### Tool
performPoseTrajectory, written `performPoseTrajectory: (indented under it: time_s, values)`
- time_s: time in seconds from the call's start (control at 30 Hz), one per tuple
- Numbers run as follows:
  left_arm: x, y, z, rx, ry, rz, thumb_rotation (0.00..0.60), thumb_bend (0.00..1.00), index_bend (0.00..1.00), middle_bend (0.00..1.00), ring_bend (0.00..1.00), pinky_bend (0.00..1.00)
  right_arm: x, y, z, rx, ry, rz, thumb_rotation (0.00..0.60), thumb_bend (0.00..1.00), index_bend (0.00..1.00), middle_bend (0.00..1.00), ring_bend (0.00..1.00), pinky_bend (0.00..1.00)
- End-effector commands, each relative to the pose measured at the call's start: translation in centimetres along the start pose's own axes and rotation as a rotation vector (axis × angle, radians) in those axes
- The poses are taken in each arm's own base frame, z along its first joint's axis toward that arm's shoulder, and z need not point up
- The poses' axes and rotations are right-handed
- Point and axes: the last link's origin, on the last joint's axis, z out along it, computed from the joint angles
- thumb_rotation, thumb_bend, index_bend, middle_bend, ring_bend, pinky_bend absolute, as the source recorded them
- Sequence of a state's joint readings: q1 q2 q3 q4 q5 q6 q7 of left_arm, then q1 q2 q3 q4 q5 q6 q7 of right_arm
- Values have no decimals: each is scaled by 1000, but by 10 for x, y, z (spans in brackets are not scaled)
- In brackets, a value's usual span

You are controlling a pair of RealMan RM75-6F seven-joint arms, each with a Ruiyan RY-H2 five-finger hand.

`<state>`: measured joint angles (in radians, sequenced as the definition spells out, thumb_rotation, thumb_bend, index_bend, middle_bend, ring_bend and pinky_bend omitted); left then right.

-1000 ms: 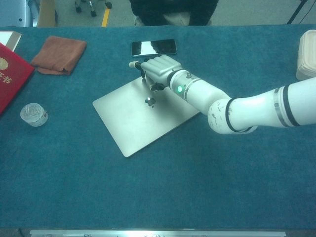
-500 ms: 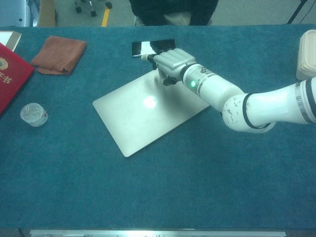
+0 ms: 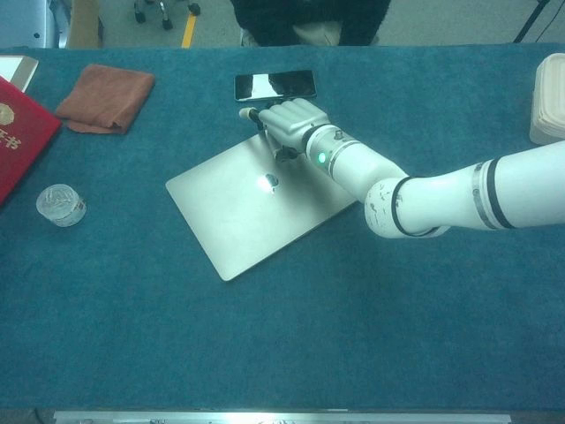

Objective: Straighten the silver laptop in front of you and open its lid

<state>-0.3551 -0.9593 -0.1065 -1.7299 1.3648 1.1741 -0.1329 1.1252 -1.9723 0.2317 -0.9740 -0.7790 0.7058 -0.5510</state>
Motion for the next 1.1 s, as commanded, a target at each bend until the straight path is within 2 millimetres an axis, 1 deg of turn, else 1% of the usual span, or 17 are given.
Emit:
performPoseTrajectory:
  time_s: [0.03,0.2,0.4,0.7,0.93,1.1]
  values:
    - [0,-1,-1,1,1,0,361,139,100,0,0,0,-1,1,-1,-1,-2,-8,600,885,0,214,0,76]
    - [0,-1,-3,-4,0,-3,361,138,100,0,0,0,-2,4,-6,-5,-6,-22,600,885,0,246,0,76]
    - [0,0,-6,-10,1,-4,360,139,101,0,0,0,-3,6,-16,-1,-11,-32,600,885,0,261,0,76]
    - [-3,3,-9,-24,-7,-1,363,138,100,0,0,0,-5,13,-37,-5,-29,-44,600,885,0,265,0,76]
    - [-5,5,-11,-33,-12,0,361,139,100,0,0,0,-12,21,-57,-14,-55,-37,600,884,0,265,0,76]
    - [-4,7,-12,-37,-10,1,360,138,100,0,0,0,-11,25,-70,-15,-57,-29,591,884,0,265,0,76]
